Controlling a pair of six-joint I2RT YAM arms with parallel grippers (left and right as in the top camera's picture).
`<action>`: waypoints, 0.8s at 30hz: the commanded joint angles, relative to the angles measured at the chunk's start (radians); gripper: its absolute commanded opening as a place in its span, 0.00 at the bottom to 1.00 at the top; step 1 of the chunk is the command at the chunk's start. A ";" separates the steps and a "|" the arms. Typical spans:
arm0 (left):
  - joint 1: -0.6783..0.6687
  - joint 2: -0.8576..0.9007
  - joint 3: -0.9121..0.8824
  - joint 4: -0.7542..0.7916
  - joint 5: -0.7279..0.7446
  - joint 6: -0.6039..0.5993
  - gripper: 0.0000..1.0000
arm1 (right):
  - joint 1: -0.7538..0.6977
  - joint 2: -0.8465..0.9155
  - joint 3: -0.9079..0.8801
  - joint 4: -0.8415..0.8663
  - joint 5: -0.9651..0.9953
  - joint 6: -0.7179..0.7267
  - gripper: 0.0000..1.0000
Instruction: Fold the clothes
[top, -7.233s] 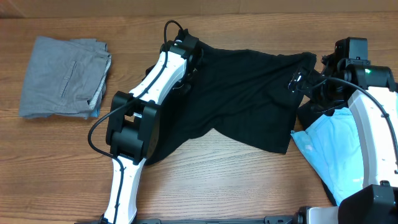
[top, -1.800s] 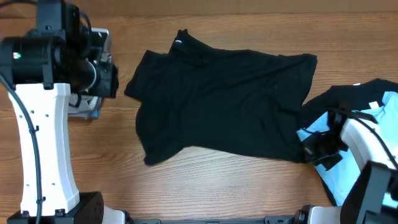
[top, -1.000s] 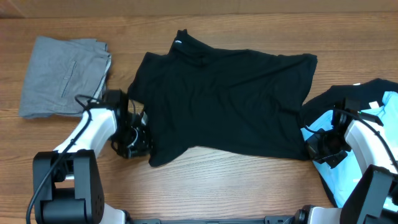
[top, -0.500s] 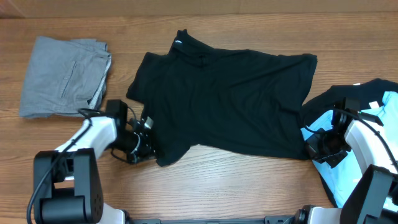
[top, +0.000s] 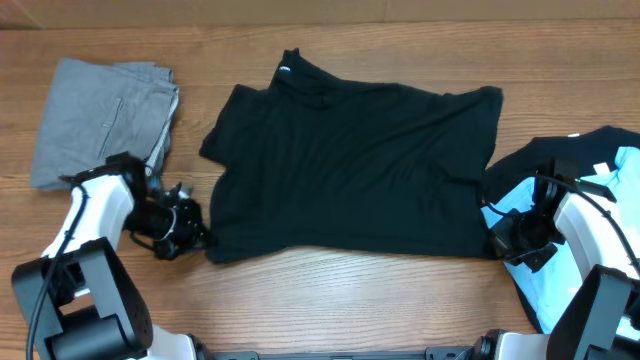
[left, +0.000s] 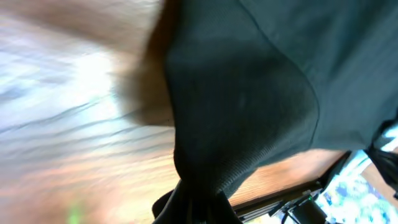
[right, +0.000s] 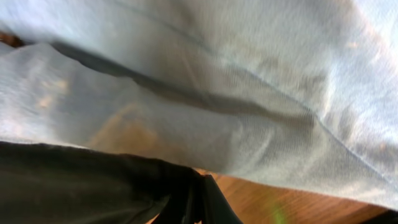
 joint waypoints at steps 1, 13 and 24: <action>0.092 0.005 0.013 -0.021 -0.102 0.016 0.04 | -0.004 -0.016 0.020 -0.019 0.021 -0.012 0.05; 0.415 0.004 0.008 -0.039 -0.103 0.095 0.04 | -0.004 -0.016 0.020 -0.046 -0.049 -0.046 0.09; 0.361 0.004 0.008 -0.043 -0.115 0.103 0.13 | 0.006 -0.016 0.020 0.050 -0.439 -0.330 0.36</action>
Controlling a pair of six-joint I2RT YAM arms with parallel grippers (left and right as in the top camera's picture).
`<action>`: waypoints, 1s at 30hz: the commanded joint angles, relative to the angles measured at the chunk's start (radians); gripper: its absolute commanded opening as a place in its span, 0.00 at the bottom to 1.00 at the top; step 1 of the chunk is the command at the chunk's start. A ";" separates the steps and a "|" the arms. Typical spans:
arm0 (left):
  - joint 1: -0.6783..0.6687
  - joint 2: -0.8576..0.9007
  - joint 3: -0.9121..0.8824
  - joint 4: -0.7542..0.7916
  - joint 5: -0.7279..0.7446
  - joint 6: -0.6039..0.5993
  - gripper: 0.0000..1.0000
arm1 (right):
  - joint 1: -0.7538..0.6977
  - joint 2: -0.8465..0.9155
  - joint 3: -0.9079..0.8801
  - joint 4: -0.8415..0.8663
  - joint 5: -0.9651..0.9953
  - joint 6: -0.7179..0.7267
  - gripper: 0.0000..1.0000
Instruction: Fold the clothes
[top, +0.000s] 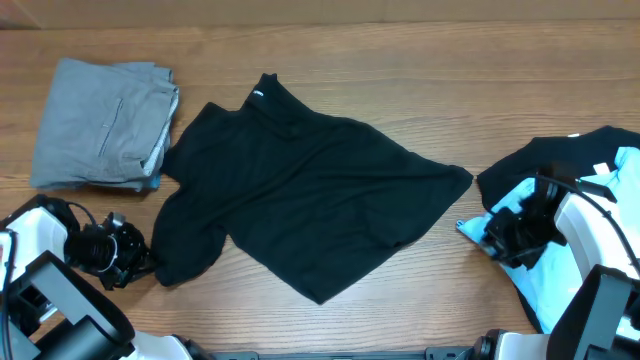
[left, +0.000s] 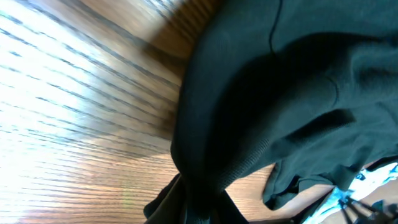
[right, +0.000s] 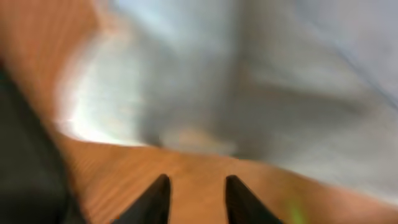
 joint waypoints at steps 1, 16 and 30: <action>-0.022 0.004 0.008 -0.003 -0.016 0.023 0.14 | 0.016 -0.016 0.019 0.040 -0.307 -0.196 0.38; -0.040 -0.131 0.143 -0.073 0.037 0.065 0.33 | 0.295 0.043 0.019 0.509 0.005 0.189 0.15; -0.192 -0.283 0.278 -0.123 0.037 0.068 0.44 | 0.267 0.436 0.049 0.930 0.125 0.353 0.04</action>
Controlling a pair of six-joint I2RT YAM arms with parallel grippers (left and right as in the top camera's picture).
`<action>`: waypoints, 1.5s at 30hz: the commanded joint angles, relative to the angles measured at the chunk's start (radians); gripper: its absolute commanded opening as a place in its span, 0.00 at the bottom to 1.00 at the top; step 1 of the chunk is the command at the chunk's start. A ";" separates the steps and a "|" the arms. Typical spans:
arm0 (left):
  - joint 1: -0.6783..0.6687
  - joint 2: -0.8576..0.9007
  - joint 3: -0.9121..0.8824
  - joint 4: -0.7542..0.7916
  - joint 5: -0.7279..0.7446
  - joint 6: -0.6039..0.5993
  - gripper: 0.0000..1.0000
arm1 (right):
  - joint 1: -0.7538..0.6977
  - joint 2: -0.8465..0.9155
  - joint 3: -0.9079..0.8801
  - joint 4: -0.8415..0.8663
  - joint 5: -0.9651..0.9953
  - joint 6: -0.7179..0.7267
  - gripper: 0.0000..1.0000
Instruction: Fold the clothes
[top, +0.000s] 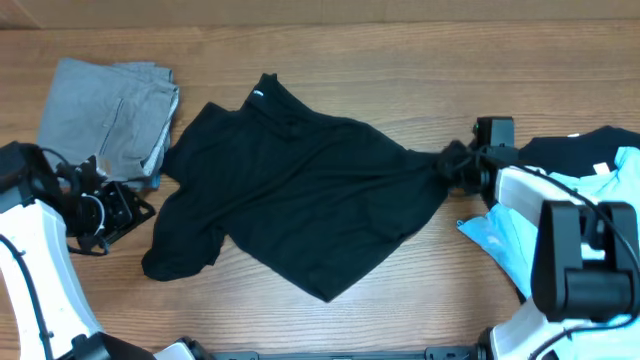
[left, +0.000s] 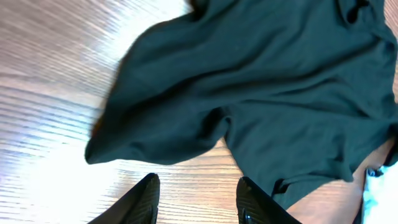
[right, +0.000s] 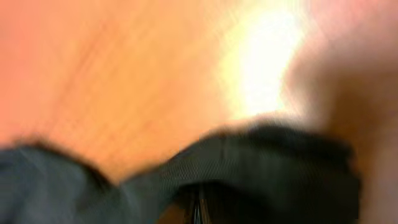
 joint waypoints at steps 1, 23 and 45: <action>-0.063 -0.014 0.021 -0.003 0.019 0.016 0.44 | -0.029 0.156 0.019 0.072 0.129 0.101 0.04; -0.278 -0.014 0.021 0.098 0.015 0.063 0.56 | -0.118 0.016 0.762 -0.809 -0.203 -0.262 0.41; -0.278 -0.014 0.021 0.106 0.014 0.077 0.65 | 0.686 0.006 0.420 -1.132 -0.105 -0.373 0.54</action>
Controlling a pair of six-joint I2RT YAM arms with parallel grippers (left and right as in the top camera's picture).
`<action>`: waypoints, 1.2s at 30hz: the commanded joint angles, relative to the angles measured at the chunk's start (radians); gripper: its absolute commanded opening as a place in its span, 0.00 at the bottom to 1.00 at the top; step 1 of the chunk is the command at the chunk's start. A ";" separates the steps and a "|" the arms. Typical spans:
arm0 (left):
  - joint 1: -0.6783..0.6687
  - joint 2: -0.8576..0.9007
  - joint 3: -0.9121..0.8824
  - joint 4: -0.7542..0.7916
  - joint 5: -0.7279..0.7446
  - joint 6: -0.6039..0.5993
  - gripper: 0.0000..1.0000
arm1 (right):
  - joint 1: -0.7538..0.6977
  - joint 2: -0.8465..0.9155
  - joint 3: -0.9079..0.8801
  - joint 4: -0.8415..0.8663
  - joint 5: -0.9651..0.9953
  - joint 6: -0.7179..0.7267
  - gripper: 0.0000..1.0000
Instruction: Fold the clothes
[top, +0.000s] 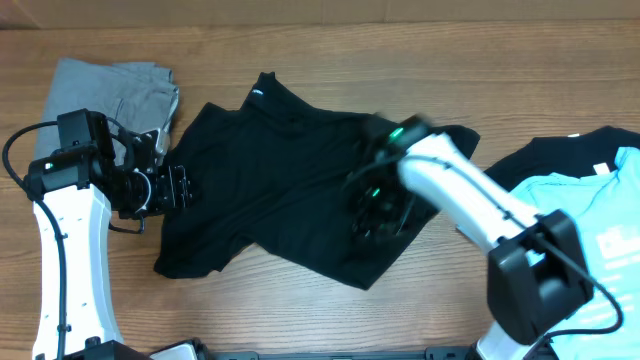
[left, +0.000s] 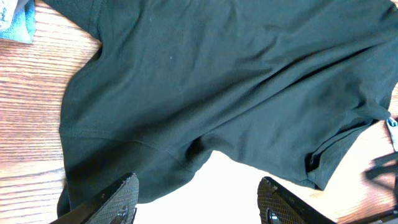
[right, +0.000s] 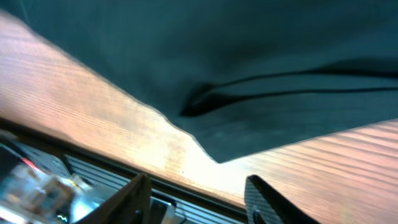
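Observation:
A black T-shirt (top: 300, 170) lies rumpled and askew across the middle of the wooden table (top: 330, 50), its collar (top: 265, 92) at the far side. My left gripper (top: 176, 188) hovers open by the shirt's left sleeve. In the left wrist view its fingers (left: 118, 200) stand wide apart over dark cloth (left: 217, 81), gripper (left: 199, 204) empty. My right gripper (top: 374, 214), blurred, is over the shirt's lower right part. In the right wrist view it (right: 200, 200) is open above the shirt's hem (right: 236, 134), holding nothing.
A folded grey garment (top: 100, 115) lies at the far left, close behind my left arm. A heap of black and light blue clothes (top: 590, 190) sits at the right edge. The table's front edge and frame (right: 74, 180) show under my right gripper.
My right gripper was shut on the shirt's right corner; now it is open over the shirt's lower right. My open left gripper has moved right, from bare wood onto the shirt's left sleeve.
Both grippers were shut on the lower corners of the flat-spread shirt. Then the right was open off the cloth and the left had the shirt skewed leftward. Then the left was open and the right gripped the right corner. Now both are open over the rumpled shirt.

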 joint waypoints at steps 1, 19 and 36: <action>-0.004 -0.013 0.020 0.001 0.007 0.023 0.65 | 0.139 0.000 -0.077 0.045 0.060 0.023 0.57; -0.004 -0.013 0.020 0.000 0.008 0.022 0.64 | 0.257 0.000 -0.206 0.303 0.334 0.222 0.24; -0.004 -0.013 0.020 0.000 0.008 0.023 0.65 | 0.190 -0.019 -0.205 -0.209 0.590 0.847 0.04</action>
